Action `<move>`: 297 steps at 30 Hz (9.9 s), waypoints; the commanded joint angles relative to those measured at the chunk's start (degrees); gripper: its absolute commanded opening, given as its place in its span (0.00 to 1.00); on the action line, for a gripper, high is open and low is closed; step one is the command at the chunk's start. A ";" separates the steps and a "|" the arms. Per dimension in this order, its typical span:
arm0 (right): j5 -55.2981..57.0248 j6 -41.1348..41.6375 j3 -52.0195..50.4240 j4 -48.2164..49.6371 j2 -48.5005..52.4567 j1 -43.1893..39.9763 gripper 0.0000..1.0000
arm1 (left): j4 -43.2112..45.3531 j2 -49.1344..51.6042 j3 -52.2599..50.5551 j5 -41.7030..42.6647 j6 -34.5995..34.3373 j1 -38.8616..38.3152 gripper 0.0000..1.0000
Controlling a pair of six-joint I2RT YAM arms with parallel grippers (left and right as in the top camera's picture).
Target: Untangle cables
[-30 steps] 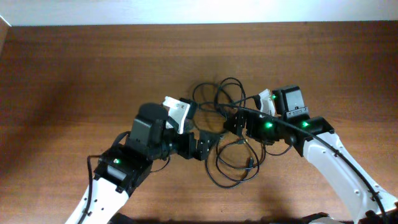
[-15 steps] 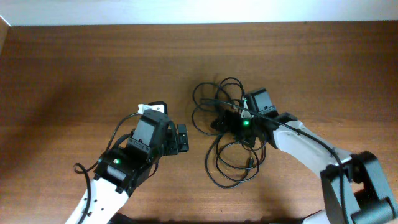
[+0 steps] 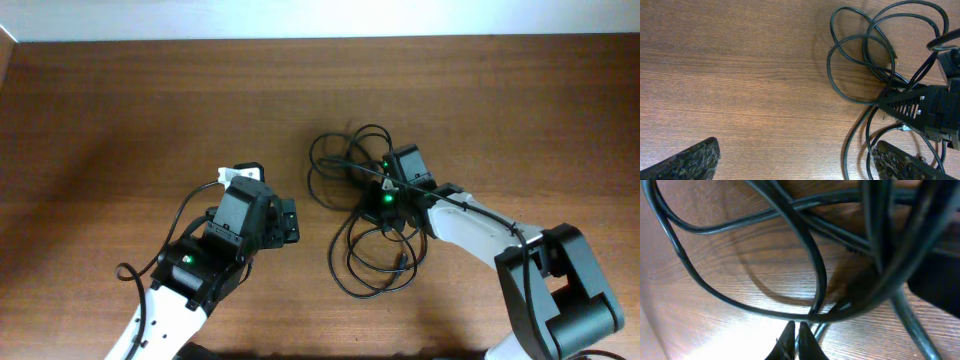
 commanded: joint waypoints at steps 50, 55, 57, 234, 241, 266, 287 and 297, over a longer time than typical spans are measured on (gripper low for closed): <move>5.88 -50.45 -0.35 16.50 0.74 10.14 0.93 | 1.01 -0.44 0.42 17.09 34.40 0.35 0.99; 8.24 -48.11 -0.35 16.50 0.74 10.14 0.93 | 0.74 -0.44 0.42 20.26 37.51 0.35 0.99; 10.78 -46.93 -0.35 16.46 0.74 10.10 0.93 | 0.68 -0.52 0.42 20.31 37.53 0.35 0.99; 38.16 -41.38 87.60 -80.04 22.49 -67.93 0.04 | -5.46 -8.94 0.42 17.64 27.71 33.99 0.99; 38.12 -42.95 64.78 -66.10 22.49 -67.87 0.04 | -5.46 -8.94 0.42 17.64 27.71 33.99 0.99; 23.50 -53.22 40.26 -53.31 14.95 -67.82 0.42 | -5.46 -8.94 0.42 17.64 27.74 33.99 0.99; -19.52 -61.37 40.92 -55.17 -10.80 -49.62 0.99 | -5.46 -8.94 0.42 17.64 27.71 33.33 0.99; -12.37 -61.35 40.26 -54.93 -3.48 -28.72 0.99 | -5.46 -8.94 0.42 17.64 27.74 33.33 0.99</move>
